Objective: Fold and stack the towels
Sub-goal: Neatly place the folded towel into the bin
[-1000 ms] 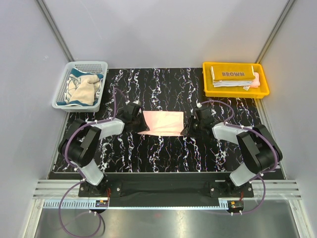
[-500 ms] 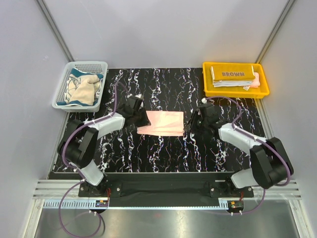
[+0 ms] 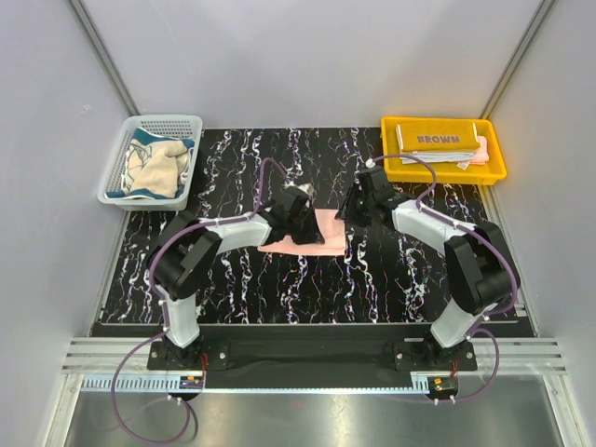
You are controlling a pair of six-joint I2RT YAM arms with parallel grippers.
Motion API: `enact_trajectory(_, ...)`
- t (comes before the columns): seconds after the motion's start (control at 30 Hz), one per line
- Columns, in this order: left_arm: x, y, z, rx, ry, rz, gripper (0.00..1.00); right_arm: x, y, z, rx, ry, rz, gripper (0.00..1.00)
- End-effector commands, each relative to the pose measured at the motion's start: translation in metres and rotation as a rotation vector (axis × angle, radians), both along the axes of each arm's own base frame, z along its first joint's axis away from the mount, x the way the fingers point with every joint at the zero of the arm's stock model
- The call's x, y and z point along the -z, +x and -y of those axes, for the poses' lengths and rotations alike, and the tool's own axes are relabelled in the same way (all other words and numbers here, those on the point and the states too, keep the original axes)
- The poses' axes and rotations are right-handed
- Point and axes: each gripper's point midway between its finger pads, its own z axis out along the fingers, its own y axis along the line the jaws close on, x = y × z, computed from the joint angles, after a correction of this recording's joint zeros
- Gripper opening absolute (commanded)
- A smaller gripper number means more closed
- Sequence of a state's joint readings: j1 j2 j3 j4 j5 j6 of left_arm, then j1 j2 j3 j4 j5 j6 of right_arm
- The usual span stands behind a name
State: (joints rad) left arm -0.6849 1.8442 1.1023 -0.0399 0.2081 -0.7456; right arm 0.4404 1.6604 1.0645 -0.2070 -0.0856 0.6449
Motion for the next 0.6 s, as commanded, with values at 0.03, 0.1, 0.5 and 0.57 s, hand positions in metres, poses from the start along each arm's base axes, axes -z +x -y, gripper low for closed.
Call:
enact_trajectory(0.03,0.019,-0.004,0.013,-0.003,-0.012,-0.029,0.03,0.009,0.004,0.013,0.031,-0.076,0.009,0.43)
enact_trajectory(0.1,0.03,-0.009,0.012,-0.003,0.014,-0.049,0.02,0.015,0.0,0.015,0.026,-0.087,0.001,0.5)
enact_trajectory(0.5,0.032,-0.016,0.017,0.01,0.048,-0.051,0.01,0.073,-0.006,0.016,-0.014,-0.165,-0.1,0.61)
enact_trajectory(0.57,0.031,-0.016,0.017,0.012,0.048,-0.051,0.01,0.075,-0.007,0.013,-0.023,-0.166,-0.104,0.59)
